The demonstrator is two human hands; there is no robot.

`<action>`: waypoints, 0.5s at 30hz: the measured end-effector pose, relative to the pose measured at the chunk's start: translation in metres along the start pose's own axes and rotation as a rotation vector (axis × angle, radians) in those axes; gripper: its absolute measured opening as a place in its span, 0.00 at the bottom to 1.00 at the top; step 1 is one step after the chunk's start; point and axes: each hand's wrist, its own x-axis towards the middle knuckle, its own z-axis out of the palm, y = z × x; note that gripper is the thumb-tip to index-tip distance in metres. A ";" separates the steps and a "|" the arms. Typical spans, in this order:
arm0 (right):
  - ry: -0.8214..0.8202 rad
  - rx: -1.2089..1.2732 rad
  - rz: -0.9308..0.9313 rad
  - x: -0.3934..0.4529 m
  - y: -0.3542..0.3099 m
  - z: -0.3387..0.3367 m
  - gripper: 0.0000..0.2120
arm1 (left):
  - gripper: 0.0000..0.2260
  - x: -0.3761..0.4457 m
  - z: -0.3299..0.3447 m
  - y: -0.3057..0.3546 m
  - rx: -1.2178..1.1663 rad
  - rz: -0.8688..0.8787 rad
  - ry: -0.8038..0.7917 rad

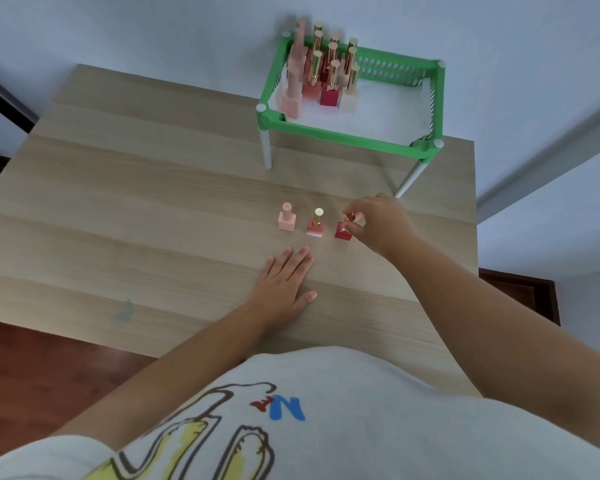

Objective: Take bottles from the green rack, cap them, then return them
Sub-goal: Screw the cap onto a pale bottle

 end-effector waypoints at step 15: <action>0.106 0.107 0.165 -0.013 0.030 -0.015 0.19 | 0.32 0.001 -0.001 0.003 -0.015 -0.016 0.030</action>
